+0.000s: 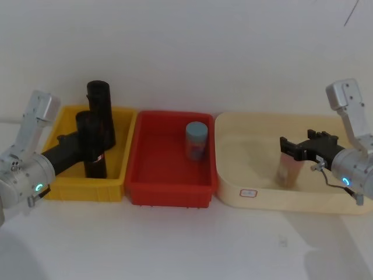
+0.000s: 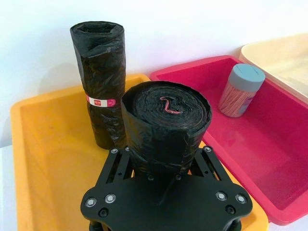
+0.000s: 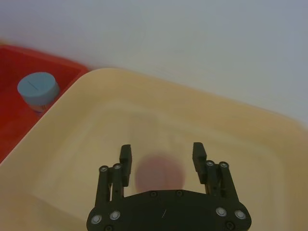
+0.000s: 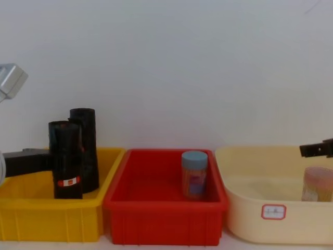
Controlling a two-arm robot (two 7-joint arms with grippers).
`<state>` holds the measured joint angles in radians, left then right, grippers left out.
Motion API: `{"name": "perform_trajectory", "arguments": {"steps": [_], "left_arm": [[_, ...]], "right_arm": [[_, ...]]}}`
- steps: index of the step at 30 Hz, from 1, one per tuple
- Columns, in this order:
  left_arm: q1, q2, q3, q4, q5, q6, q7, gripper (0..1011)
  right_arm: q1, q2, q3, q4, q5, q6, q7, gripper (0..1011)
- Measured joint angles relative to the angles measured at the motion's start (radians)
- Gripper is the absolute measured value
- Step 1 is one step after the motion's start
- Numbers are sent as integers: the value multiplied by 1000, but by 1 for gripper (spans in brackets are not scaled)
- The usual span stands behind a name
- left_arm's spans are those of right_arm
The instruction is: Pick up the garbage bag with the one hand and transfer it to the other hand.
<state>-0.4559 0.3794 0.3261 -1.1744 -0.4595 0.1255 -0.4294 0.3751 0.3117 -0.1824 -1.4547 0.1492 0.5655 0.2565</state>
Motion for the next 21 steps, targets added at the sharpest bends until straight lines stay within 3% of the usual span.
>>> {"name": "perform_trajectory", "arguments": {"steps": [7,10,21], "left_arm": [[0,0,0,0,0,0,0,440],[0,0,0,0,0,0,0,440],[0,0,-1,-2,1,0,0,440]], "right_arm": [[10,-8,-1,34,4,-6,9,954],[12,-10,-1,43,4,-7,11,996],[18,-15,-2,65,7,-10,17,1000]]}}
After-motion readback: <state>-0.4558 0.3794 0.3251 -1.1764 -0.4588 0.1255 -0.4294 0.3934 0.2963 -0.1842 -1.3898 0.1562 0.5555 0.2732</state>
